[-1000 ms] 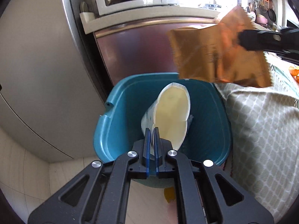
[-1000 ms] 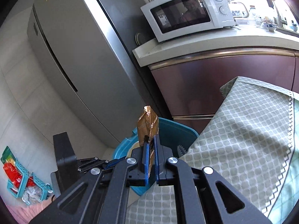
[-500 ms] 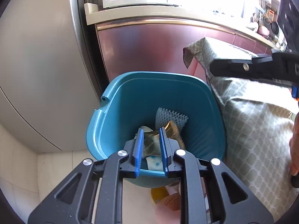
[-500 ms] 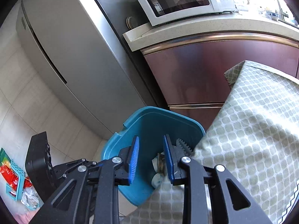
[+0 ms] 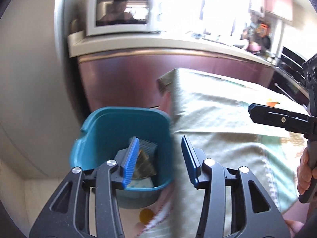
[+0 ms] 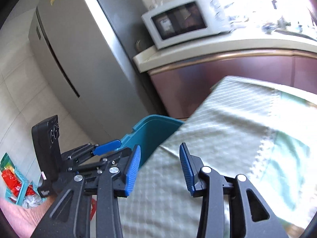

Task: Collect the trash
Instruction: 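Move both open tools back over the table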

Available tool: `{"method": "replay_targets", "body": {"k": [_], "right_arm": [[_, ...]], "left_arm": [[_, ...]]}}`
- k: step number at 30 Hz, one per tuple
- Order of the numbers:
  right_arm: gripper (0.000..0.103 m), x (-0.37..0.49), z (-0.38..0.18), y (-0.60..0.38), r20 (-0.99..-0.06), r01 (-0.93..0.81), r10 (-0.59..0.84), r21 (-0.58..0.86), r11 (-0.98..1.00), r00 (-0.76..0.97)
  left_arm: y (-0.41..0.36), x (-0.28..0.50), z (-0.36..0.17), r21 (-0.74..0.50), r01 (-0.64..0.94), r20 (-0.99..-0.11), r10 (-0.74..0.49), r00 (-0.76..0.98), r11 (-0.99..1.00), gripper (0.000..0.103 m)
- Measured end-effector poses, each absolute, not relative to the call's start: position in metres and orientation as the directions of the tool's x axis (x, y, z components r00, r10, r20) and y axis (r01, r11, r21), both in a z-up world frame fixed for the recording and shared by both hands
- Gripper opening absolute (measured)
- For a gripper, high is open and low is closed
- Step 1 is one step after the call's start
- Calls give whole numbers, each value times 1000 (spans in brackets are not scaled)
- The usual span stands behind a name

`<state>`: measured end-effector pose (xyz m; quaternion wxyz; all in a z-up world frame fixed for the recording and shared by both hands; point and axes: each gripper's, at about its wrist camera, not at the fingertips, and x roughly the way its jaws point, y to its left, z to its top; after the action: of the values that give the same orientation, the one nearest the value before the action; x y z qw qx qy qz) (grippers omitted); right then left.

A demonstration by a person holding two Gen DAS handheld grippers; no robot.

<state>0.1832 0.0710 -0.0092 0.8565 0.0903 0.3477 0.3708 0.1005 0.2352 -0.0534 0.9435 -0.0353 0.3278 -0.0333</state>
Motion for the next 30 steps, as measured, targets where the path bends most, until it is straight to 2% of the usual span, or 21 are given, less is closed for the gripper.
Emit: {"method": "replay_targets", "body": {"k": [16, 24, 30], "right_arm": [[43, 107, -14, -137, -509, -195, 409, 421, 886, 757], [47, 78, -32, -209, -536, -22, 276, 432, 902, 798], [53, 63, -51, -226, -563, 26, 260, 449, 893, 784]], "left_arm": [[72, 96, -29, -96, 372, -596, -353, 722, 923, 48], [3, 106, -37, -89, 490, -621, -433, 653, 867, 48], [-39, 124, -41, -106, 548, -640, -479, 601, 830, 50]]}}
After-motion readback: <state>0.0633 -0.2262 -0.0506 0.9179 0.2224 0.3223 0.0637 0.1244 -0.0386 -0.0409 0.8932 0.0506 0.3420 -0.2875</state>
